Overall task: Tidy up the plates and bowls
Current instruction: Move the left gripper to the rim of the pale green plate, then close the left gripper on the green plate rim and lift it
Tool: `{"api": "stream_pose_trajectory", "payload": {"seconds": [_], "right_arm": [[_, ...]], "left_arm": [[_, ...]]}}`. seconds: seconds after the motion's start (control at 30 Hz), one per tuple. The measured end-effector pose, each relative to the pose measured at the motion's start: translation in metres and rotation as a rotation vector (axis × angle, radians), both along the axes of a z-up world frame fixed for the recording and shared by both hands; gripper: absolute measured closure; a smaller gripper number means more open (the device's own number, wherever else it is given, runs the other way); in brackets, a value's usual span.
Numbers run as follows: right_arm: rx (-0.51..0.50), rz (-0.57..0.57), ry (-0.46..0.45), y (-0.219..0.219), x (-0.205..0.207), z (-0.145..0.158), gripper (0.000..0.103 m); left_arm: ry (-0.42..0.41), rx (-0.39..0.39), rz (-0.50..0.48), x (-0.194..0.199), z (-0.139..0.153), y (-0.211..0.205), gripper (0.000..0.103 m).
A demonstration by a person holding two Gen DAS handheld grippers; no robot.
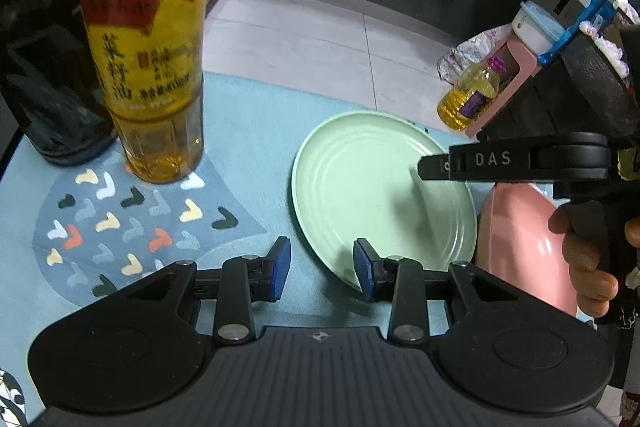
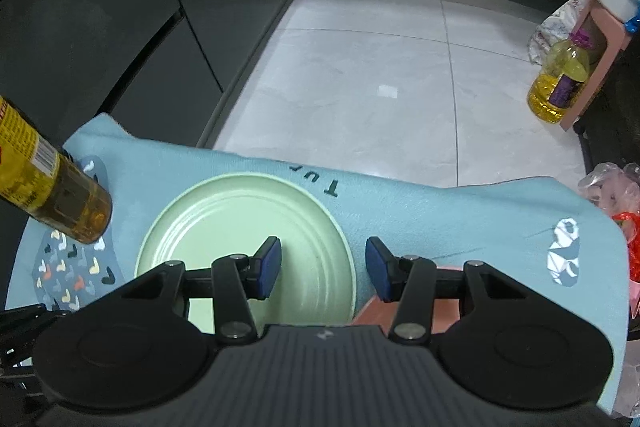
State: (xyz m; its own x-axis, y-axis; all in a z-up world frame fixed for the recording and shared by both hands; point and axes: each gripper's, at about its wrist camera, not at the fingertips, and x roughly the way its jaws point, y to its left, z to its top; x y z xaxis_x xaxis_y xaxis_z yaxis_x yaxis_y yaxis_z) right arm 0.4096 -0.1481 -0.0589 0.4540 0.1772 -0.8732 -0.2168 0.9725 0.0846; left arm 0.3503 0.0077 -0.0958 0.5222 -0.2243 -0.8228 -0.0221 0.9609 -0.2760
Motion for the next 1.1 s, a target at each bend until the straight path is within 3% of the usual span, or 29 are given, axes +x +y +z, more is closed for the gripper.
{"api": "stream_pose_trajectory", "payload": {"seconds": [0.17, 0.23, 0.33, 0.7, 1.1], "right_arm": [[-0.032, 0.052, 0.005, 0.01, -0.003, -0.004, 0.063], [-0.042, 0.049, 0.008, 0.011, -0.004, -0.003, 0.066], [-0.039, 0.052, 0.008, 0.014, -0.011, -0.002, 0.071], [-0.02, 0.152, -0.031, 0.047, -0.071, 0.026, 0.071], [-0.023, 0.239, -0.016, 0.084, -0.123, 0.028, 0.07]], "left_arm": [[-0.016, 0.034, -0.026, 0.0, -0.002, -0.006, 0.085], [-0.032, 0.075, -0.03, -0.002, -0.001, -0.008, 0.087], [-0.04, 0.105, -0.016, -0.006, 0.0, -0.005, 0.087], [-0.101, 0.098, 0.033, -0.06, 0.027, 0.041, 0.087], [-0.117, 0.132, 0.058, -0.121, 0.032, 0.077, 0.087]]}}
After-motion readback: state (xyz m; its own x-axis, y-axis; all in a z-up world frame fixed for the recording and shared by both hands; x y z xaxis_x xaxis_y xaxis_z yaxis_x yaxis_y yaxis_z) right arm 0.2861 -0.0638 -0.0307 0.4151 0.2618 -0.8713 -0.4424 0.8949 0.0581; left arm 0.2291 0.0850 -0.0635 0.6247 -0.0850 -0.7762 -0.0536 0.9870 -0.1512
